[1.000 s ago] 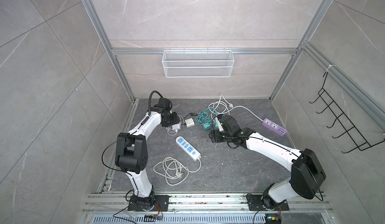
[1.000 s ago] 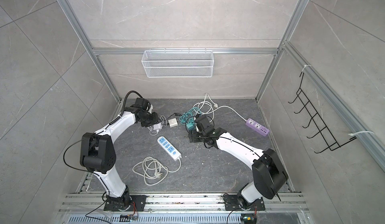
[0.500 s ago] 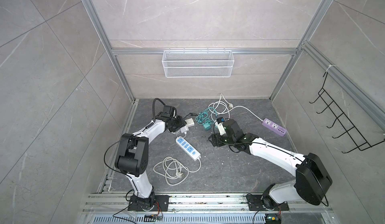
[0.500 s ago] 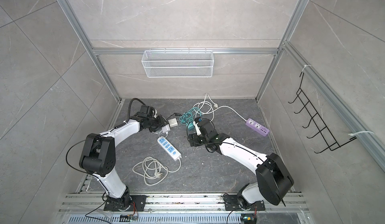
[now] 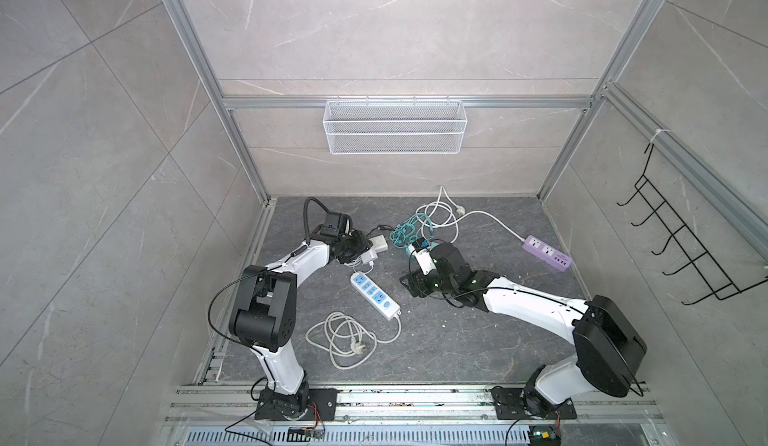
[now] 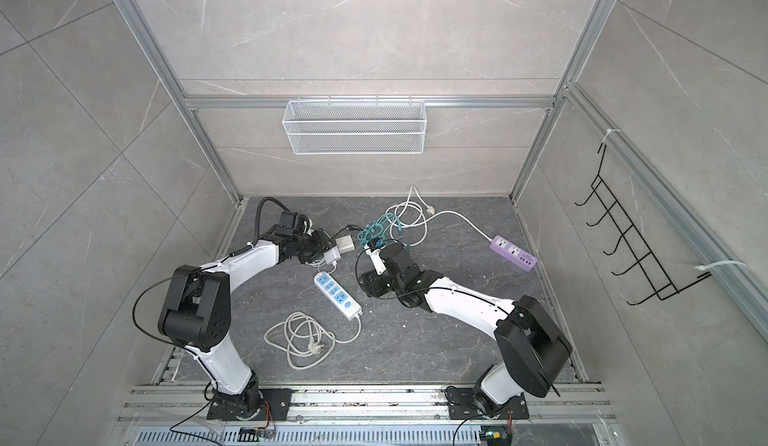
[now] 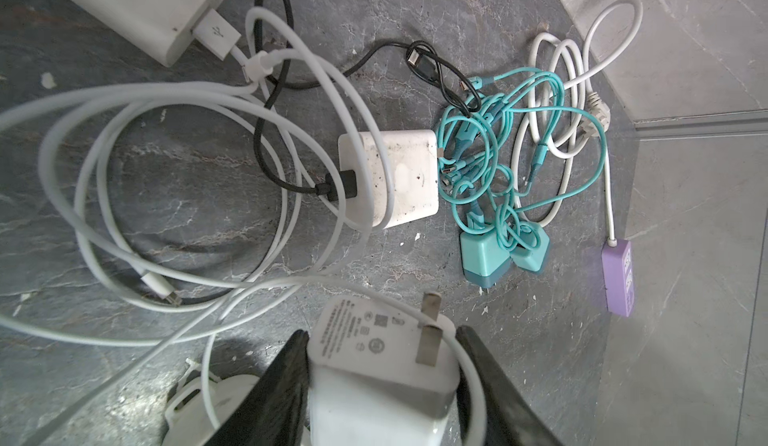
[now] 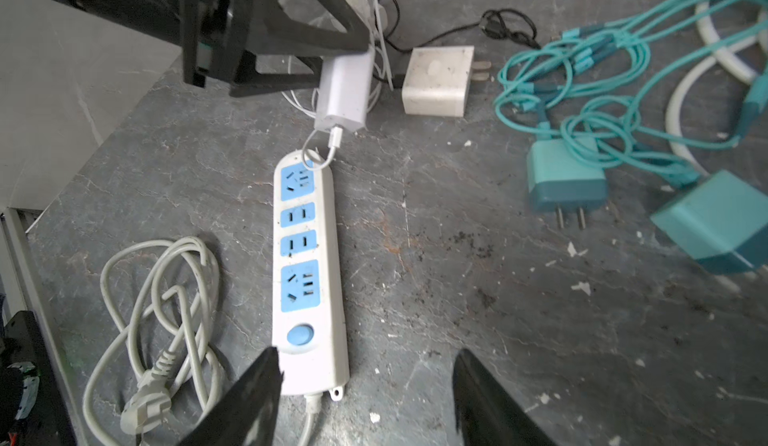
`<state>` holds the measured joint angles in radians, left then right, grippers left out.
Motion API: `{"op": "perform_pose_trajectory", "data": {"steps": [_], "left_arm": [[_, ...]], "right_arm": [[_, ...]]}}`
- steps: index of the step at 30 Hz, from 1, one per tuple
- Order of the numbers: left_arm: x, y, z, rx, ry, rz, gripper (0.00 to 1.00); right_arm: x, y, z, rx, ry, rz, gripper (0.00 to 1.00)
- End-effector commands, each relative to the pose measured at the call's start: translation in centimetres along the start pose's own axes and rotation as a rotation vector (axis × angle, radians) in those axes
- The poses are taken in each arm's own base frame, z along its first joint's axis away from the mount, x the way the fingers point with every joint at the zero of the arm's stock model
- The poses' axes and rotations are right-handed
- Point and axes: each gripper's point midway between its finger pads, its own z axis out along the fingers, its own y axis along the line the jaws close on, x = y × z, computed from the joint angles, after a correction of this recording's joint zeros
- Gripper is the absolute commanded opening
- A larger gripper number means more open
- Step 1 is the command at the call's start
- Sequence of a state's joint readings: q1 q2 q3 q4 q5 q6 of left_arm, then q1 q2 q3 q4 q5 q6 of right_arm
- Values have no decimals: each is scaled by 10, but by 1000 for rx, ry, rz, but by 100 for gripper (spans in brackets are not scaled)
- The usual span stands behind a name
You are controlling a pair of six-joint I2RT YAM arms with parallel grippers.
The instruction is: Insert the plug
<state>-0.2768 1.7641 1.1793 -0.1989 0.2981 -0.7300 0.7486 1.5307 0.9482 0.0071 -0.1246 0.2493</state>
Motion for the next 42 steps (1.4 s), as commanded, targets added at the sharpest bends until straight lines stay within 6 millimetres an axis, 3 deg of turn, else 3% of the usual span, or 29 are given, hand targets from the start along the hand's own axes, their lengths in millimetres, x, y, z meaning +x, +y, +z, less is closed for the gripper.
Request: {"op": "perform_pose_trajectory", "data": {"steps": [1,7,15,25,35,42], "left_arm": [[-5,-17,-5,67,-22,2,30],[-4,-23,-8,102,-19,-25,30],[-2,-35,-16,156,-6,-43,31],[2,-43,-23,208,7,-59,31],[1,-44,-33,229,0,-59,31],[4,-45,-30,252,20,-71,33]], "right_arm": [[-22,9,2,-32,-102,-23,66],[-32,16,30,-49,-145,22,59],[-53,15,65,-12,-224,90,59],[-64,13,108,13,-275,141,55],[-64,14,126,31,-284,145,53],[-68,16,131,21,-298,154,40]]}}
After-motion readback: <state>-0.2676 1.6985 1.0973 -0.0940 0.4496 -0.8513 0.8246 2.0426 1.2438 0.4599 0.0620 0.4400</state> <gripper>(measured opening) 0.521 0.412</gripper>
